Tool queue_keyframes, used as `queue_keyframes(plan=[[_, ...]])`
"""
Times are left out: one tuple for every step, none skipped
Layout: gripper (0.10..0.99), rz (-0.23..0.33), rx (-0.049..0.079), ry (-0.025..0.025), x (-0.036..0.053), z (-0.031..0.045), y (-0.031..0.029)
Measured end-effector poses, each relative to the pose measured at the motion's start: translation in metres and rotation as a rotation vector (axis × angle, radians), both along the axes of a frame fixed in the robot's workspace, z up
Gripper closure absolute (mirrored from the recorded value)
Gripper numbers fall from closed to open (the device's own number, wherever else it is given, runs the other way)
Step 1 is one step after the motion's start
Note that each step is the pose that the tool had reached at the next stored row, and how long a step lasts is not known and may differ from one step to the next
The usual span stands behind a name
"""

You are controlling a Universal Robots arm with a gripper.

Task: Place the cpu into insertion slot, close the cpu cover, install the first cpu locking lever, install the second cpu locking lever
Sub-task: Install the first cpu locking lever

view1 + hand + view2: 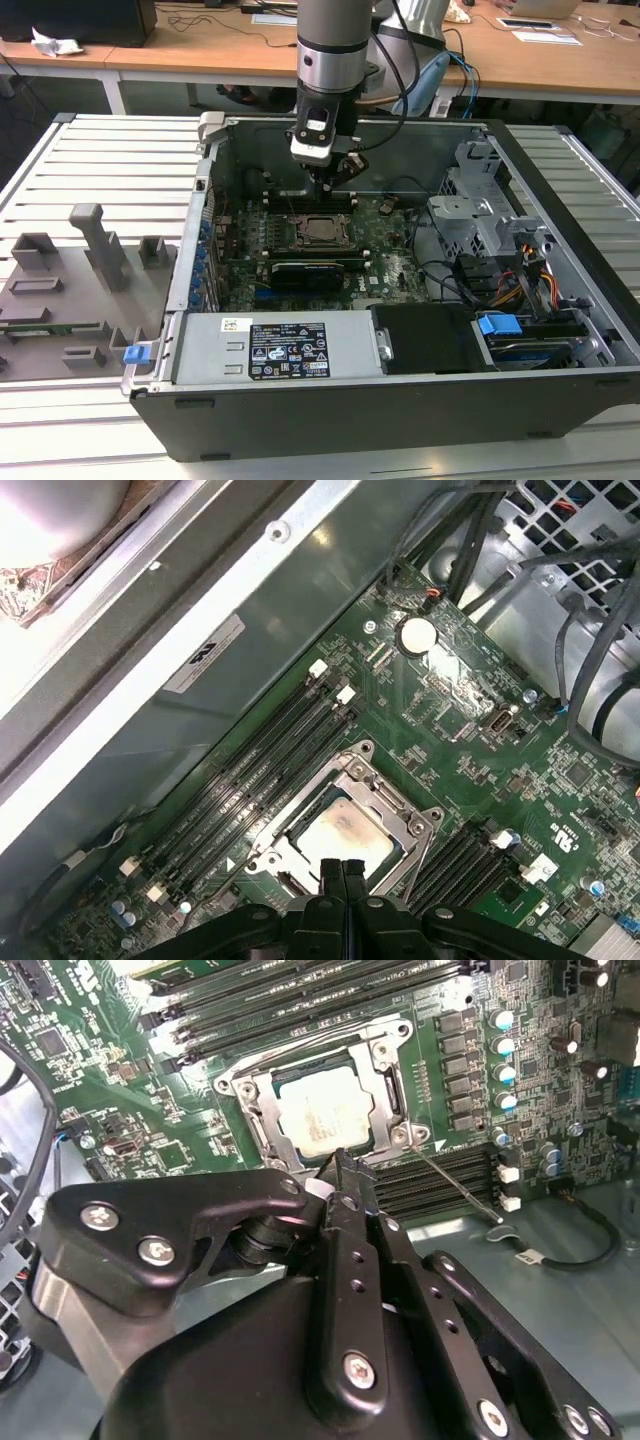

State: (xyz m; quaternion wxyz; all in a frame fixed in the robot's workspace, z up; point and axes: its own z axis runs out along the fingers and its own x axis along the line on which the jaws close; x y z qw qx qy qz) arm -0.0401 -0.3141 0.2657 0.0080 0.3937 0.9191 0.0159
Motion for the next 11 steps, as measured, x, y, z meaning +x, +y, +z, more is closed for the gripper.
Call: queue_keyframes(plan=[[0.98, 0.006, 0.0, 0.0, 0.0, 0.0, 0.0], [0.98, 0.014, 0.0, 0.0, 0.0, 0.0, 0.0], [0.98, 0.018, 0.0, 0.0, 0.0, 0.0, 0.0], [0.98, 0.022, 0.0, 0.0, 0.0, 0.0, 0.0], [0.98, 0.03, 0.0, -0.0001, 0.0, 0.0, 0.0], [0.98, 0.035, 0.0, 0.0, 0.0, 0.0, 0.0], [0.98, 0.041, 0.0, 0.0, 0.0, 0.0, 0.0], [0.98, 0.053, 0.0, 0.0001, 0.0, 0.0, 0.0], [0.98, 0.059, 0.0, -0.0001, 0.0, 0.0, 0.0], [0.98, 0.064, 0.0, 0.0, 0.0, 0.0, 0.0], [0.98, 0.073, 0.0, 0.0, 0.0, 0.0, 0.0]])
